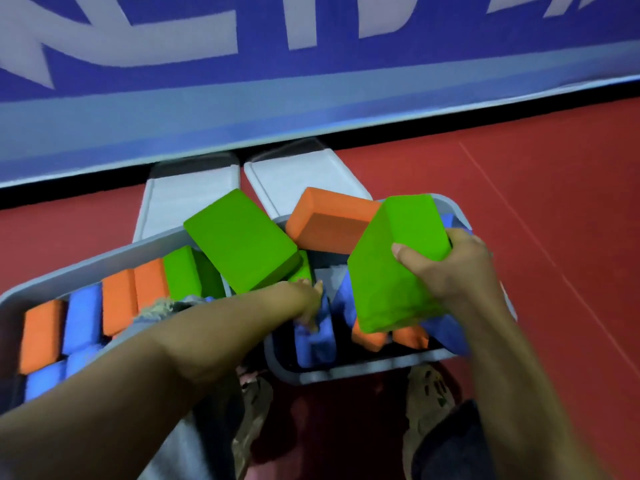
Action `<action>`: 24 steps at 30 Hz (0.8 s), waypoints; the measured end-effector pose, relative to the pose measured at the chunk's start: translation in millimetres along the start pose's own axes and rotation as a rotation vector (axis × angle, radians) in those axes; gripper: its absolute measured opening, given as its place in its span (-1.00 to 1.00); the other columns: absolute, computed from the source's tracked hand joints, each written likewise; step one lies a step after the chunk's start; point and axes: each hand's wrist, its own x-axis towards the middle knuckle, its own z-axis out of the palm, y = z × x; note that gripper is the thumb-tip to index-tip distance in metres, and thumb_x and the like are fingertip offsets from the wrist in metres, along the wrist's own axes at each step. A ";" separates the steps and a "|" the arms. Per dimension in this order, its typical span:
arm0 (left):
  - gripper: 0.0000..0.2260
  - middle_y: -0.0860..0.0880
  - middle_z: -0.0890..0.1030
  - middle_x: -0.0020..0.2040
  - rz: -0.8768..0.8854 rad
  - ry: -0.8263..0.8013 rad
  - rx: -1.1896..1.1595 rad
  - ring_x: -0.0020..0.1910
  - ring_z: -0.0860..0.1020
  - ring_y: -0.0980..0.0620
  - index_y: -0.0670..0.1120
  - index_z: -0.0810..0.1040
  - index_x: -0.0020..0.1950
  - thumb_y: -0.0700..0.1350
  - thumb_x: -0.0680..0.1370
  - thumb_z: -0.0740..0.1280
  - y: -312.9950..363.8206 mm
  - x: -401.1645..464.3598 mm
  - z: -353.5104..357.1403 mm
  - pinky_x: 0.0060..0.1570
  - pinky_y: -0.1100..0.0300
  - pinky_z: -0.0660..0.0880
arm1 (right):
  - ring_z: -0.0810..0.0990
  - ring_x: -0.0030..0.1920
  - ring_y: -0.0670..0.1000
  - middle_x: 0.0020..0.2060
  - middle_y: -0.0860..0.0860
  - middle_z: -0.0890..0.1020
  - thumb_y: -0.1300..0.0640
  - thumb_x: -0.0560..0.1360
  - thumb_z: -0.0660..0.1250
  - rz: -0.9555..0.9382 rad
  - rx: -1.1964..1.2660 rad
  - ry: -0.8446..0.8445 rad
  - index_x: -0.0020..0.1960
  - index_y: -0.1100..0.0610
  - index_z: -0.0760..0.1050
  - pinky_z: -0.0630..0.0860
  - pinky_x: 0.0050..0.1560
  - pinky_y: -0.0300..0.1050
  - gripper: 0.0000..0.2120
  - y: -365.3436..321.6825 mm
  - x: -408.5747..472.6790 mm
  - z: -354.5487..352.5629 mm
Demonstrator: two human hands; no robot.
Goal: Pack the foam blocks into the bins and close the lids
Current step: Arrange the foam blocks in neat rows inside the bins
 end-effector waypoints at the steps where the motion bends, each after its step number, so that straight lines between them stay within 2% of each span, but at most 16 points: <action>1: -0.37 -0.25 0.47 0.33 0.052 0.048 -0.028 0.18 0.50 -0.20 -0.23 0.37 0.42 0.16 0.50 0.35 1.8 2.1 -20.7 0.16 0.04 0.44 | 0.59 -0.10 0.19 -0.21 0.17 0.62 -0.46 0.04 0.24 0.013 0.010 0.001 -0.19 0.15 0.54 0.51 -0.07 0.02 -0.29 -0.3 1.8 0.6; 2: -0.53 -0.26 0.58 0.18 0.086 0.142 -0.054 0.03 0.54 -0.21 -0.25 0.53 0.25 0.11 0.55 0.29 2.6 3.5 -40.4 0.02 0.06 0.47 | 0.59 -0.08 0.18 -0.19 0.17 0.62 -0.44 0.06 0.28 0.026 0.014 -0.002 -0.16 0.16 0.55 0.50 -0.05 0.02 -0.31 0.0 2.8 2.1; 4: -0.63 -0.25 0.62 0.08 0.029 0.438 -0.175 0.01 0.57 -0.22 -0.24 0.60 0.10 0.05 0.58 0.25 -2.1 8.9 -72.1 -0.08 0.06 0.45 | 0.57 -0.02 0.19 -0.12 0.18 0.62 -0.38 0.14 0.38 0.013 -0.006 0.006 -0.10 0.16 0.56 0.46 0.01 -0.01 -0.35 0.5 4.4 4.9; 6: -0.67 -0.22 0.54 0.15 -0.072 0.764 -0.354 0.11 0.53 -0.21 -0.20 0.53 0.12 0.04 0.53 0.32 -14.5 20.6 -93.0 -0.01 0.04 0.45 | 0.54 0.03 0.19 -0.06 0.19 0.60 -0.34 0.20 0.43 -0.007 -0.018 0.012 -0.04 0.17 0.55 0.43 0.06 -0.02 -0.37 0.9 7.4 7.7; 8: -0.53 -0.22 0.38 0.30 -0.111 0.968 -0.449 0.25 0.41 -0.23 -0.18 0.43 0.25 0.02 0.44 0.43 -31.1 35.3 -101.3 0.15 -0.03 0.42 | 0.54 0.03 0.18 -0.08 0.17 0.61 -0.43 0.13 0.33 -0.011 -0.003 -0.004 -0.05 0.17 0.56 0.44 0.09 -0.01 -0.29 3.2 11.2 12.4; 9: -0.37 -0.22 0.27 0.40 -0.134 0.974 -0.460 0.35 0.32 -0.24 -0.17 0.36 0.36 0.03 0.39 0.49 -38.1 42.2 -101.6 0.26 -0.04 0.36 | 0.56 0.01 0.18 -0.11 0.15 0.62 -0.47 0.08 0.24 -0.022 0.007 -0.008 -0.07 0.17 0.56 0.47 0.09 0.00 -0.23 5.1 13.7 14.6; 11: -0.04 -0.22 0.07 0.53 -0.195 0.836 -0.549 0.50 0.11 -0.21 -0.12 0.09 0.54 0.06 0.31 0.56 -50.3 57.8 -94.9 0.42 -0.02 0.20 | 0.58 -0.03 0.17 -0.15 0.14 0.63 -0.51 0.03 0.11 -0.044 0.005 0.009 -0.09 0.18 0.56 0.48 0.06 0.03 -0.15 7.2 17.4 16.3; 12: 0.06 -0.22 0.08 0.54 -0.202 0.741 -0.621 0.51 0.09 -0.21 -0.13 -0.01 0.56 0.05 0.28 0.59 -54.5 64.0 -88.8 0.45 0.00 0.16 | 0.57 -0.04 0.18 -0.15 0.15 0.62 -0.51 0.03 0.09 -0.049 -0.011 0.024 -0.09 0.18 0.56 0.48 0.06 0.04 -0.15 7.7 18.5 16.8; 14: 0.04 -0.25 0.27 0.47 -0.164 0.626 -0.748 0.45 0.24 -0.21 -0.15 0.03 0.56 -0.05 0.27 0.61 -58.5 72.6 -73.6 0.40 0.02 0.25 | 0.57 -0.03 0.18 -0.13 0.15 0.62 -0.49 0.04 0.12 -0.063 -0.017 0.041 -0.07 0.18 0.56 0.47 0.07 0.06 -0.16 9.2 20.8 17.5; 17: -0.18 -0.20 0.44 0.34 -0.179 0.700 -0.795 0.29 0.44 -0.17 -0.18 0.23 0.46 -0.14 0.30 0.58 -59.5 72.9 -65.7 0.24 0.07 0.39 | 0.54 0.00 0.19 -0.10 0.15 0.61 -0.45 0.07 0.21 -0.077 0.005 0.047 -0.04 0.18 0.56 0.46 0.08 0.04 -0.22 10.1 21.6 17.2; 19: -0.12 -0.19 0.42 0.34 -0.191 0.699 -0.781 0.29 0.44 -0.18 -0.19 0.19 0.47 -0.10 0.28 0.59 -58.7 69.8 -72.4 0.23 0.06 0.39 | 0.52 0.00 0.20 -0.08 0.15 0.59 -0.41 0.10 0.31 -0.082 0.025 0.057 -0.04 0.18 0.55 0.45 0.07 0.02 -0.28 11.6 20.4 16.4; 21: -0.04 -0.23 0.34 0.34 -0.225 0.617 -0.655 0.32 0.37 -0.23 -0.16 0.14 0.49 0.01 0.25 0.61 -52.8 69.6 -76.9 0.27 0.02 0.37 | 0.51 0.00 0.20 -0.08 0.15 0.58 -0.36 0.15 0.44 -0.077 0.040 0.047 -0.03 0.18 0.55 0.44 0.06 0.00 -0.33 13.1 19.0 14.2; 24: -0.13 -0.21 0.30 0.29 -0.302 0.565 -0.499 0.28 0.33 -0.24 -0.14 0.24 0.38 0.13 0.24 0.57 -37.2 65.7 -76.7 0.23 -0.05 0.41 | 0.54 -0.05 0.17 -0.13 0.13 0.59 -0.40 0.11 0.39 -0.057 0.071 0.029 -0.11 0.13 0.54 0.44 0.00 -0.06 -0.35 14.7 20.4 10.1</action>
